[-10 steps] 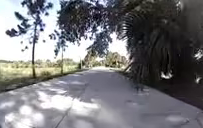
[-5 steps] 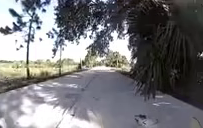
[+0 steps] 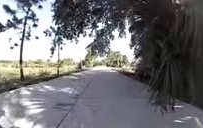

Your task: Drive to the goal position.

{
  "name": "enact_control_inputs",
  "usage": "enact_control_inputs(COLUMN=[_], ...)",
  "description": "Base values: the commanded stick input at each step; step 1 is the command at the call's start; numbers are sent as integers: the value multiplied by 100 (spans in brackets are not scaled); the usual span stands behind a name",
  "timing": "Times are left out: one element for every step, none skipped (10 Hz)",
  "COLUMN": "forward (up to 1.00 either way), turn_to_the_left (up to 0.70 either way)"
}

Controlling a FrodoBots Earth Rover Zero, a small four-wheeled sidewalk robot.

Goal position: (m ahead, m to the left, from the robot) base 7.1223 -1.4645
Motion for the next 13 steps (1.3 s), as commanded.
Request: enact_control_inputs(forward=[85,85,85,85,85,85,85,85,85,85,85,85,85], turn_to_the_left=[0,0,0,0,0,0,0,0,0,0,0,0,0])
